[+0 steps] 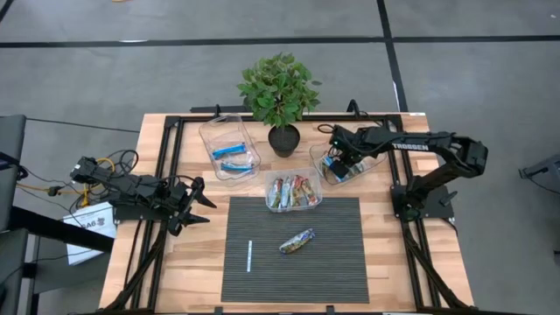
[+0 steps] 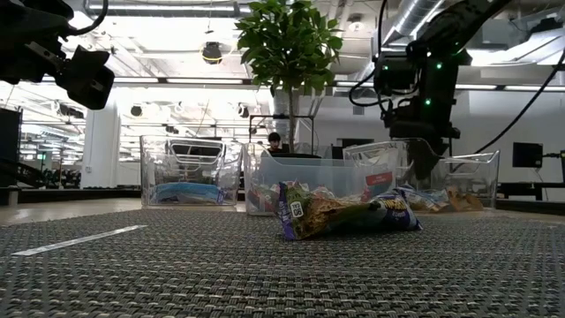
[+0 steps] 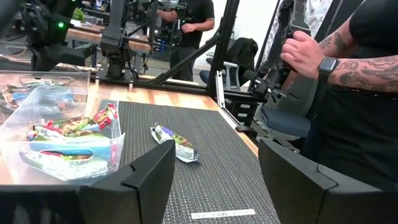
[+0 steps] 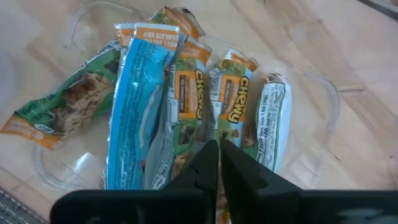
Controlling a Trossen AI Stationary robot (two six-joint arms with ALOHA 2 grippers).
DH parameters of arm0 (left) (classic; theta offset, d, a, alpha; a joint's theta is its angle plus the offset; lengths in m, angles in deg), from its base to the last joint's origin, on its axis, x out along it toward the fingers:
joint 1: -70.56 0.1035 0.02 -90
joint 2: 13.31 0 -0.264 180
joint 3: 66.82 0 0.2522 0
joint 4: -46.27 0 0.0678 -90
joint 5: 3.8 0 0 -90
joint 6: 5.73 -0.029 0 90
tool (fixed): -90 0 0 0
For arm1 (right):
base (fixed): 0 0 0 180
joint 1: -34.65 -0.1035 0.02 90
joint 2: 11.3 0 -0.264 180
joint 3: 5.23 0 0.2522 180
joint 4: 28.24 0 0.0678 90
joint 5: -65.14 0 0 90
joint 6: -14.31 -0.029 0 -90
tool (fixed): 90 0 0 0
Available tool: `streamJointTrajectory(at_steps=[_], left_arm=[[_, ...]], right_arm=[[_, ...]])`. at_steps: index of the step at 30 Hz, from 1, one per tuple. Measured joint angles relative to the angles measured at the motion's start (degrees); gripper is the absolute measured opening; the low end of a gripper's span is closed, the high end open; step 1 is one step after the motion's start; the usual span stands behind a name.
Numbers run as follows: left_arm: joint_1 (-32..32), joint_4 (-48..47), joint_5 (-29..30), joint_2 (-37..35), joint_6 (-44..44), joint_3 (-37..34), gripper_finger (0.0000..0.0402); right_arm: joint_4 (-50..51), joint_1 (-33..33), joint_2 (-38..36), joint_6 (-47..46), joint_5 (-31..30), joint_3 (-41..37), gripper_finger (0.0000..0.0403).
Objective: Pick and place Granola Bars by type
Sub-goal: Put the blue granola bar into the left transparent bin
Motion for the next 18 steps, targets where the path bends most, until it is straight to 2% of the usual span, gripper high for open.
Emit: streamJointTrajectory(at_steps=[3, 9, 13, 18], left_arm=[[0.01, -0.02, 0.0, -0.01, -0.17, -0.01, 0.0224], [0.0, -0.02, 0.0, 0.0, -0.15, 0.0, 0.0224], [0.0, -0.01, -0.01, 0.01, 0.0, -0.01, 0.0224], [0.01, -0.01, 0.0, -0.01, -0.03, 0.0, 0.0224]], right_arm=[[0.01, -0.03, 0.0, 0.02, 0.02, 0.0, 0.0028], [-0.04, -0.39, -2.34, 0.0, 0.07, 0.0, 0.009], [-1.22, -1.43, -6.82, -0.01, 2.45, 0.0, 0.012], [-5.64, -4.72, -15.19, -0.03, 8.26, 0.0, 0.014]])
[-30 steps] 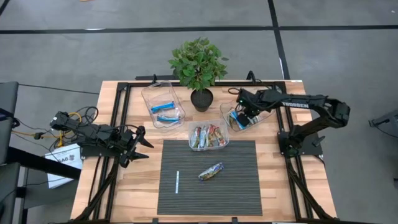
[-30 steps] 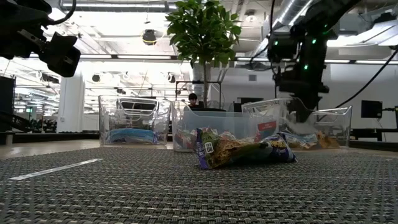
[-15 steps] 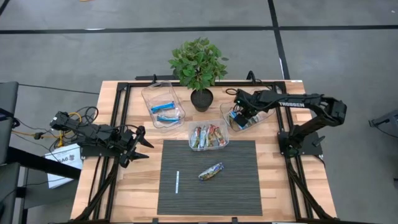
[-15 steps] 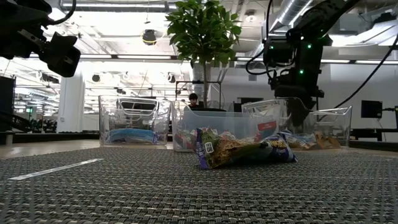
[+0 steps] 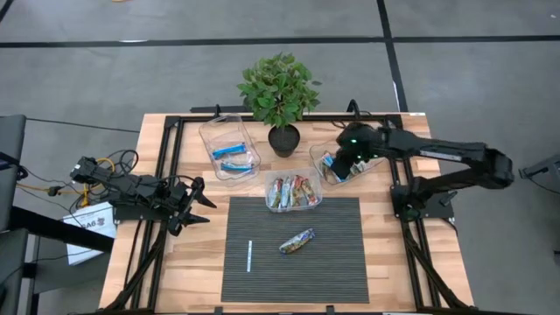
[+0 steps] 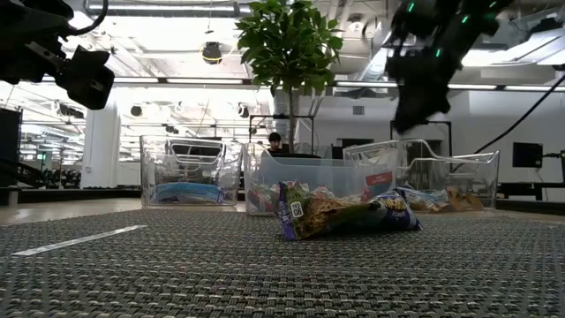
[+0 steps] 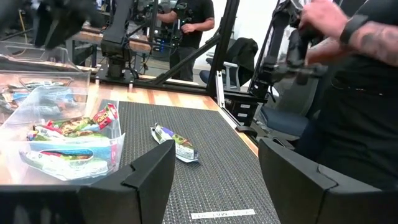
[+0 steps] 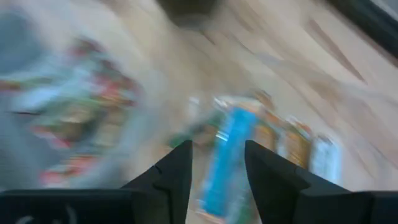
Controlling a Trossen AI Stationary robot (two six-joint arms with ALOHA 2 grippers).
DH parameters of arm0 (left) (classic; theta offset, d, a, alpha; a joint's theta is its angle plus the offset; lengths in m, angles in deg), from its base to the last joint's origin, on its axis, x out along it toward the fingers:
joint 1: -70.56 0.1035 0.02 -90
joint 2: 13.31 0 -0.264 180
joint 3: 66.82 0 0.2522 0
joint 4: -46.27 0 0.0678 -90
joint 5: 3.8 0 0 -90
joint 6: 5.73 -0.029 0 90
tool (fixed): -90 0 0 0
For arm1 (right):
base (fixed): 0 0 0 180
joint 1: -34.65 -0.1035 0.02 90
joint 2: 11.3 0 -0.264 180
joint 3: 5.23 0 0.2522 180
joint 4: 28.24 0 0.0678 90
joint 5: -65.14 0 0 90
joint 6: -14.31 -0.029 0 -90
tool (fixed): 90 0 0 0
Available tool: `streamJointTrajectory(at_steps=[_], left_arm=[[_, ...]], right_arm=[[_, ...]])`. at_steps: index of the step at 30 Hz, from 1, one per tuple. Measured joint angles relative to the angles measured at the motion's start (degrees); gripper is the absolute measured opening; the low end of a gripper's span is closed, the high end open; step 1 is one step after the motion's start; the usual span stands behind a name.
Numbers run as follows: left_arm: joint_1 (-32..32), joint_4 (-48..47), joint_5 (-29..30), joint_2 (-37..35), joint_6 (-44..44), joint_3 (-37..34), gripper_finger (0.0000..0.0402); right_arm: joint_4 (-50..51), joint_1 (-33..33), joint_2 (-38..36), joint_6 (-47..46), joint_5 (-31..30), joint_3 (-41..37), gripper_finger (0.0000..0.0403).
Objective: Pick and place Granola Bars by type
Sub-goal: Put the blue granola bar into the left transparent bin
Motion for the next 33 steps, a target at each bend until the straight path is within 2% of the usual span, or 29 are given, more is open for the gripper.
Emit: streamJointTrajectory(at_steps=[6, 9, 14, 18, 21, 27, 33], left_arm=[[0.0, -0.01, 0.0, -0.01, -0.06, 0.0, 0.0224], [0.0, 0.01, 0.0, 0.0, -0.02, -0.01, 0.0224], [-0.01, 0.0, -0.01, 0.01, 0.03, -0.01, 0.0224], [0.0, -0.01, -0.02, -0.01, -0.12, -0.02, 0.0224], [-0.01, 0.01, 0.0, -0.01, 0.02, -0.01, 0.0224], [0.0, -0.01, 0.0, -0.01, 0.01, 0.0, 0.0224], [-0.02, -0.01, 0.0, 0.0, 0.03, -0.02, 0.0224]], right_arm=[[-5.03, -6.7, -10.49, 0.01, 7.54, 0.02, 0.0148], [-6.12, -11.57, -14.28, 1.37, 8.76, 0.04, 0.0149], [-8.45, -19.07, -18.8, 1.58, 7.65, -0.31, 0.0145], [-11.68, -24.5, -23.52, 1.11, 3.8, -4.34, 0.014], [-14.14, -28.74, -28.17, 1.1, 3.38, -8.45, 0.0137], [-26.6, -36.99, -35.53, -1.04, 0.33, -16.24, 0.0139], [-44.32, -41.36, -39.66, 5.83, 0.31, -26.38, 0.0135]])
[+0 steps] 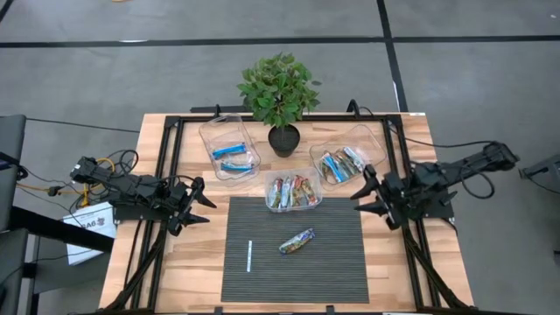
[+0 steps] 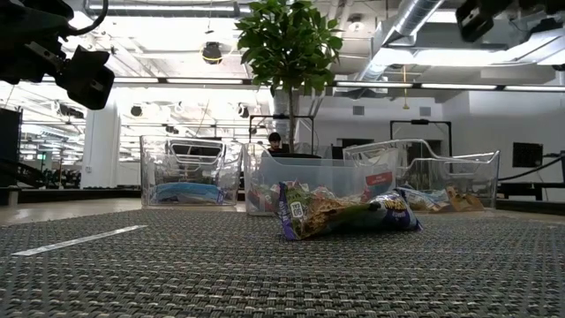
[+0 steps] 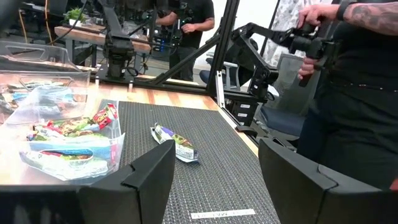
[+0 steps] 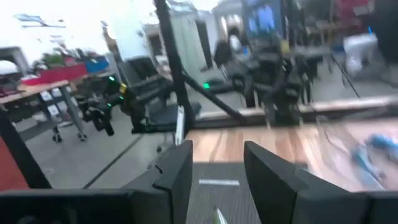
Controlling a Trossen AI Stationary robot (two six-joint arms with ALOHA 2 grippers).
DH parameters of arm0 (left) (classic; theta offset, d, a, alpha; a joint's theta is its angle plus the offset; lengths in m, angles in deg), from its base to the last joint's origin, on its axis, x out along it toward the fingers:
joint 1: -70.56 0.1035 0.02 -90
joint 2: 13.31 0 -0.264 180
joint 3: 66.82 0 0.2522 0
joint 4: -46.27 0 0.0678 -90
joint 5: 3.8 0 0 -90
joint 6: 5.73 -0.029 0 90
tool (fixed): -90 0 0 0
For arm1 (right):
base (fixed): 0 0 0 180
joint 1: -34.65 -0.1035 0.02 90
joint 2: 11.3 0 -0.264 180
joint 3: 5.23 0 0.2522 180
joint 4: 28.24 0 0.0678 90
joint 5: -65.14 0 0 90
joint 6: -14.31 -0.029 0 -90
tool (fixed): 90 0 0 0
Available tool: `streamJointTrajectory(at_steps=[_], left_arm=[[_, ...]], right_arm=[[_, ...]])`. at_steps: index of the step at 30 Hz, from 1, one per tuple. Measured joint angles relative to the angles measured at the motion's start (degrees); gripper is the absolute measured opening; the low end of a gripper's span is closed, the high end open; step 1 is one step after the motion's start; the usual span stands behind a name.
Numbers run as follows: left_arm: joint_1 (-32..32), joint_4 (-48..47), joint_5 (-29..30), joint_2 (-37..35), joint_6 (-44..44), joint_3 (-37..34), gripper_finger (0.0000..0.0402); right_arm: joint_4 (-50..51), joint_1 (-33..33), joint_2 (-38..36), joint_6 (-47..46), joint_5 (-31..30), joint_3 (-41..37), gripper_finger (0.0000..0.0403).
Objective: Pick and place Granola Bars by type
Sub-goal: Put the blue granola bar into the left transparent bin
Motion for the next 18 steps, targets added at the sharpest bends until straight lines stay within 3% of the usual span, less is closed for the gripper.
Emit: streamJointTrajectory(at_steps=[7, 18], left_arm=[[0.01, 0.0, -0.01, 0.01, -0.01, 0.01, 0.0224], [0.01, 0.0, -0.01, 0.01, 0.0, 0.01, 0.0224]], right_arm=[[-13.72, -1.73, -3.72, 8.99, 7.08, -10.18, 0.0134], [-15.41, -2.28, -12.47, 10.41, 7.86, -17.97, 0.0135]])
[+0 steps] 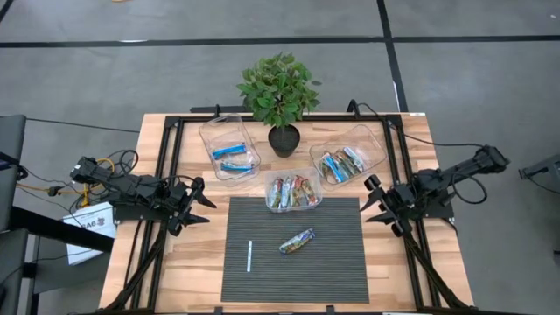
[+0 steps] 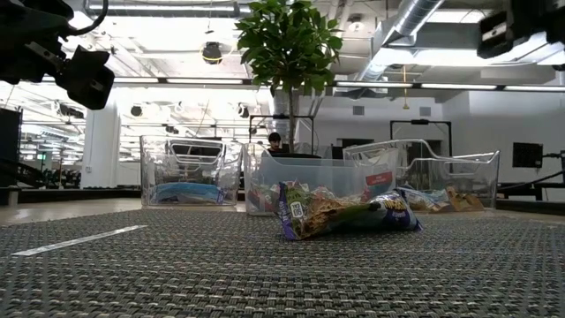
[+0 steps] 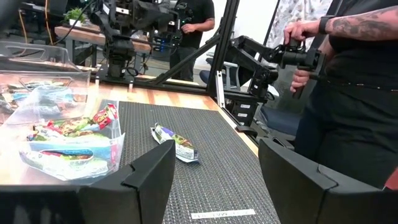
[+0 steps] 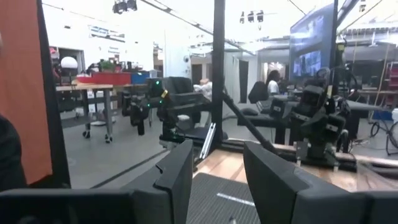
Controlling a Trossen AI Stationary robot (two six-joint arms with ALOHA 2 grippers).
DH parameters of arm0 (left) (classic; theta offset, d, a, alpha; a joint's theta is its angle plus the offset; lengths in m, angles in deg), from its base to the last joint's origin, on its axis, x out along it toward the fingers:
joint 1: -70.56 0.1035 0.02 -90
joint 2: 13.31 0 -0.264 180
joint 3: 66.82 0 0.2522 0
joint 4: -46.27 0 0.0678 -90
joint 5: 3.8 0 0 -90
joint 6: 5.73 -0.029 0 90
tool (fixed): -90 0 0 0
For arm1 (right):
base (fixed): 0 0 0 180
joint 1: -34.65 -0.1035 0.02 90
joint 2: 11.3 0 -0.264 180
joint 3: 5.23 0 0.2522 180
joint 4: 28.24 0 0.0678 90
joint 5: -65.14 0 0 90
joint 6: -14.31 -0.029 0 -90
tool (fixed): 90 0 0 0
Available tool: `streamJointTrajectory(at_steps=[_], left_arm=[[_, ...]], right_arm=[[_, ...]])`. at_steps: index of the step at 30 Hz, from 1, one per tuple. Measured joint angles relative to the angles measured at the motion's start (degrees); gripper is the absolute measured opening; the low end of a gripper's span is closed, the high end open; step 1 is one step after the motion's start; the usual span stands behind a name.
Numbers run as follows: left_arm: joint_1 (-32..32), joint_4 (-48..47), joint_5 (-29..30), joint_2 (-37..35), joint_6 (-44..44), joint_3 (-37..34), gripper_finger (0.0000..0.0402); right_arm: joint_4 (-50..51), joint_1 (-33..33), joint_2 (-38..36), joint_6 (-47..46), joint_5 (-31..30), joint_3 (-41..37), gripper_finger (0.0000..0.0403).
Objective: Pick and place Granola Bars by type
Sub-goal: Put the blue granola bar into the left transparent bin
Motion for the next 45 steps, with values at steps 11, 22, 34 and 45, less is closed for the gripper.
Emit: streamJointTrajectory(at_steps=[11, 22, 34, 45], left_arm=[[-0.01, 0.02, 0.01, 0.0, -0.16, 0.02, 0.0224], [0.0, 0.0, 0.01, 0.0, -0.13, 0.0, 0.0224], [0.01, 0.01, 0.01, -0.01, -0.08, 0.02, 0.0224], [0.0, 0.0, 0.01, -0.01, -0.01, 0.02, 0.0224]], right_arm=[[3.46, 0.0, -8.12, -0.15, -1.15, -4.07, 0.0138], [18.16, 0.0, -15.29, 1.82, -4.66, -4.09, 0.0141], [20.7, 0.09, -15.02, 1.82, -4.85, -4.13, 0.0142], [20.75, 0.09, -15.02, 1.36, -4.79, -4.15, 0.0137]])
